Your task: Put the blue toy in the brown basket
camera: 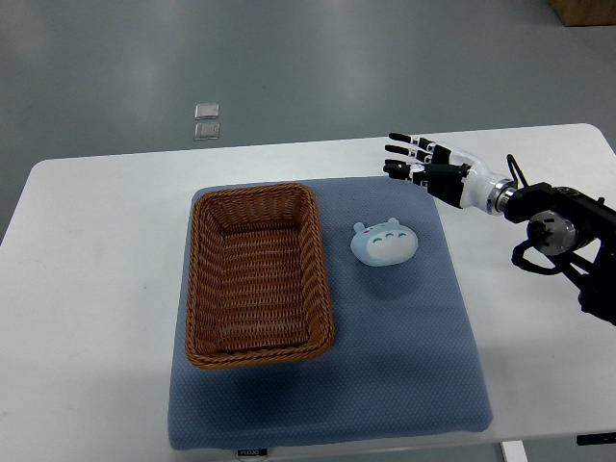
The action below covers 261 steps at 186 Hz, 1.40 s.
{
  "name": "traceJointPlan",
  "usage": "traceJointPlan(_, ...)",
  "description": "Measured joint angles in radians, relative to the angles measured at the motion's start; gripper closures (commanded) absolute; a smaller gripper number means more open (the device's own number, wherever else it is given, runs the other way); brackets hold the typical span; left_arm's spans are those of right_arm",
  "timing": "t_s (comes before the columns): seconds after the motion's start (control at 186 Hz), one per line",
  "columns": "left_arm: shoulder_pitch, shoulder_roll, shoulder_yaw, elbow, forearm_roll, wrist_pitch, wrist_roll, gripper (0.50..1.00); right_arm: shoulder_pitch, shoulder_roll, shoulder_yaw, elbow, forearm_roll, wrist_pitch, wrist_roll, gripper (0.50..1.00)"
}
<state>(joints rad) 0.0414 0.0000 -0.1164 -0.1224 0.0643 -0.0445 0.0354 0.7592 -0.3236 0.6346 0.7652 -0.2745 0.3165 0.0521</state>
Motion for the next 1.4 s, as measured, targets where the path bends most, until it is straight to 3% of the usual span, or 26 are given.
traceJointPlan(0.558, 0.0, 0.0, 0.0, -0.005, 0.0, 0.0, 0.003, 0.5, 0.014, 0.01, -0.009, 0.004, -0.116, 0.012, 0.008, 0.583)
traceJointPlan(0.73, 0.0, 0.0, 0.0, -0.001, 0.0, 0.0, 0.003, 0.5, 0.026, 0.002, -0.009, 0.009, -0.222, 0.071, 0.018, 0.585)
traceJointPlan(0.923, 0.0, 0.0, 0.001, 0.0, 0.0, 0.0, 0.003, 0.5, 0.057, -0.021, -0.01, 0.024, -0.453, 0.138, 0.095, 0.587)
traceJointPlan(1.197, 0.0, 0.0, 0.001, 0.0, 0.0, 0.0, 0.003, 0.5, 0.092, -0.082, -0.017, 0.094, -0.967, 0.183, 0.269, 0.587)
traceJointPlan(1.401, 0.0, 0.0, 0.001, 0.0, 0.0, 0.0, 0.003, 0.5, 0.147, -0.16, -0.159, 0.18, -1.111, 0.189, 0.306, 0.587)
